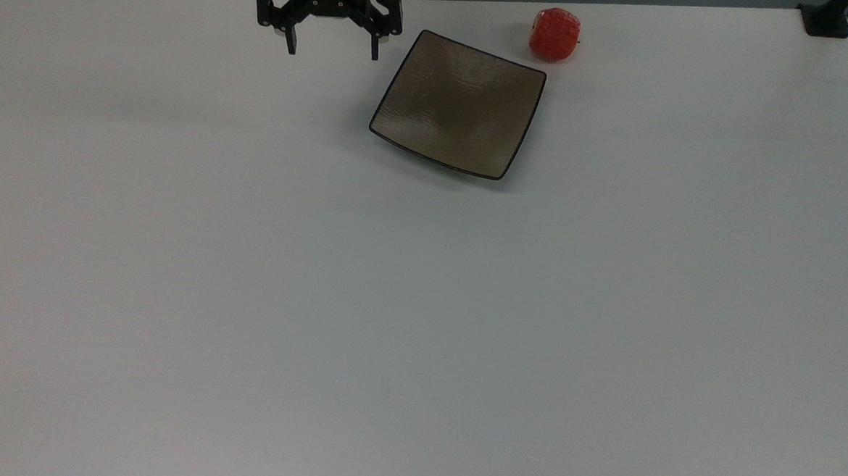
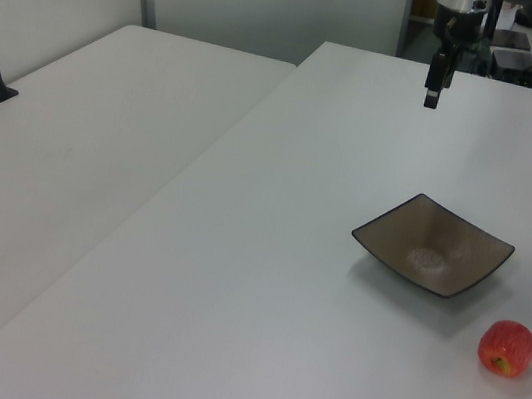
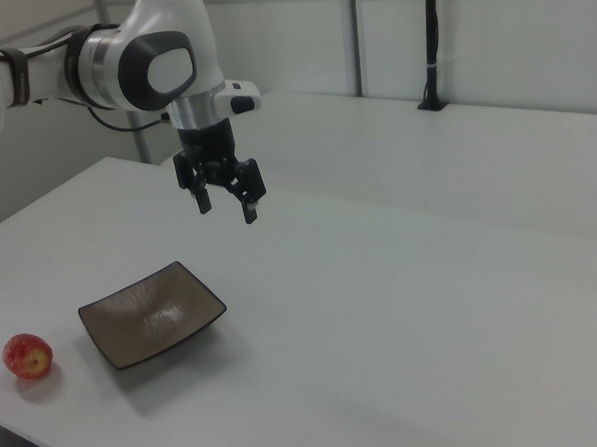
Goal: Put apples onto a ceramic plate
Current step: 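Move the open gripper from above the plate toward the red apple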
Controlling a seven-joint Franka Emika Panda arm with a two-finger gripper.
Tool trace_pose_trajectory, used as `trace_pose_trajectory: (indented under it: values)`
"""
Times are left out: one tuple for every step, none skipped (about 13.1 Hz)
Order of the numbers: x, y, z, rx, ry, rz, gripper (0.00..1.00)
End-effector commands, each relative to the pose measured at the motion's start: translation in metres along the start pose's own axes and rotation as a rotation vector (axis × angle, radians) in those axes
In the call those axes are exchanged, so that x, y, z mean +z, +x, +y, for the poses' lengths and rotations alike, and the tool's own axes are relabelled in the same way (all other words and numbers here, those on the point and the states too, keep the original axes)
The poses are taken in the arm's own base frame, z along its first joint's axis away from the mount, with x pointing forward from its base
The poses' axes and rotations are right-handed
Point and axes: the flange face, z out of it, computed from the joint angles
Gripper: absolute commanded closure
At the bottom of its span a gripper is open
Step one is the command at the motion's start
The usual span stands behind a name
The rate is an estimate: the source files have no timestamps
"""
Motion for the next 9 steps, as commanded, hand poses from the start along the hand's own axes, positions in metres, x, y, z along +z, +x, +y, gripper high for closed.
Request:
trace_pose_trajectory:
  values:
    - [-0.002,-0.003,-0.003,0.006,0.012,-0.019,0.00]
    - [0.001,-0.009,-0.007,-0.010,0.015,-0.023,0.00]
    - [0.003,-0.019,-0.011,-0.023,0.018,-0.017,0.00]
    - [-0.001,-0.026,-0.014,-0.032,0.021,0.009,0.00]
    - [-0.005,-0.033,-0.029,-0.065,0.024,0.019,0.00]
    - [-0.004,-0.043,-0.042,-0.116,0.028,0.016,0.00]
    - [-0.004,-0.053,-0.064,-0.203,0.029,0.012,0.00]
    - [-0.002,-0.067,-0.089,-0.303,0.031,0.005,0.00]
    - [-0.002,-0.083,-0.113,-0.418,0.031,0.001,0.00]
